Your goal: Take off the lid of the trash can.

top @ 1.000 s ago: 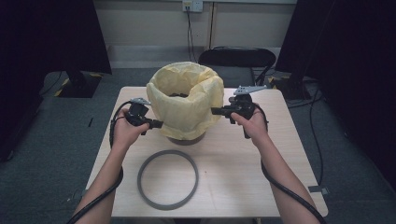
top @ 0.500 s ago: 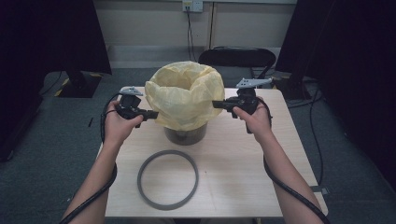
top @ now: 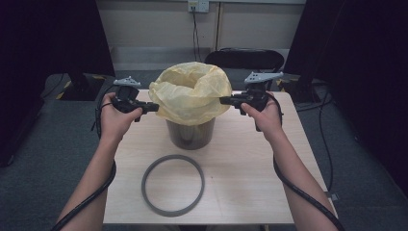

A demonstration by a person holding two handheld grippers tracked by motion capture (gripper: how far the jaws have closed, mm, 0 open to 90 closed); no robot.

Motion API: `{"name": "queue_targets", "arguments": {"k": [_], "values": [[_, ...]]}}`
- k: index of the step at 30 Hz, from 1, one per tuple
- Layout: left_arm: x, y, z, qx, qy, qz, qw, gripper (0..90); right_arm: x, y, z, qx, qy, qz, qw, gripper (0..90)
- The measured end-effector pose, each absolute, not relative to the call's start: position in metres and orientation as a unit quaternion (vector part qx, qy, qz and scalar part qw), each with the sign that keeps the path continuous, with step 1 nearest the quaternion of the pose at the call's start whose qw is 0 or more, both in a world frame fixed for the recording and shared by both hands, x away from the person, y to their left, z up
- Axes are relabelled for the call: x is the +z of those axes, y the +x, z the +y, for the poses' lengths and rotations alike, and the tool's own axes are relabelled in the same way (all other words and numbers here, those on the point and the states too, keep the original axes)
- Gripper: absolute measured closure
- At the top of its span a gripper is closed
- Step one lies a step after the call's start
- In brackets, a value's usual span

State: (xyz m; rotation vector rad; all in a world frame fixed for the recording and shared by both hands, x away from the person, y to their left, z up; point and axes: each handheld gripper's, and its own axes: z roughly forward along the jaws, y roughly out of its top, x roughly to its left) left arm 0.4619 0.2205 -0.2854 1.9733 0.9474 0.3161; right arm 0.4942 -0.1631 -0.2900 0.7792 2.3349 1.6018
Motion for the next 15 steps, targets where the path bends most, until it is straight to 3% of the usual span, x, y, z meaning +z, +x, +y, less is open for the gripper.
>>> {"name": "queue_targets", "arguments": {"k": [15], "values": [[-0.253,0.471,0.221,0.145,0.792,0.382,0.453,90.0,-0.266,0.504,-0.159,0.552,0.258,0.784,0.114,86.7]]}}
